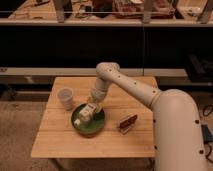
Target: Place the bottle in the ceramic bowl
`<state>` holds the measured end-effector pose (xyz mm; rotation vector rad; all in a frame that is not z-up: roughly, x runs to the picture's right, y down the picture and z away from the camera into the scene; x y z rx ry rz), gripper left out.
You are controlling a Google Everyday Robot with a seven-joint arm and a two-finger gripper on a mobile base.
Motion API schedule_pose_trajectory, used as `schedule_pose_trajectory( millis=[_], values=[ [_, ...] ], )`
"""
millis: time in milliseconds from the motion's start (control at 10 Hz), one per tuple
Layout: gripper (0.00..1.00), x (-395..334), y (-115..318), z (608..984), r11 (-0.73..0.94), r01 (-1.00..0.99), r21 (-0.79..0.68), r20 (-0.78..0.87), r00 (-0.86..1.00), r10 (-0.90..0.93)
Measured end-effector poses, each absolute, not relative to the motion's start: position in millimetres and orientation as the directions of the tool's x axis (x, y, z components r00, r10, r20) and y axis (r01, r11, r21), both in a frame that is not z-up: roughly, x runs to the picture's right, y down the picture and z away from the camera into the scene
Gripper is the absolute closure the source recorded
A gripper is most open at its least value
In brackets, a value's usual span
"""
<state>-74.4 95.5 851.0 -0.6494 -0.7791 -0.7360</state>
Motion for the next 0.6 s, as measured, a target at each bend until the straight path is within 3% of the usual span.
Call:
schedule_pose_trajectory(
  millis=[100, 600],
  values=[
    [0.2, -76, 95, 849, 0.577, 0.781, -0.24, 0.801, 0.495, -0.337],
    [0.2, -74, 92, 836, 0.574, 0.789, -0.22, 0.812, 0.474, -0.341]
  ],
)
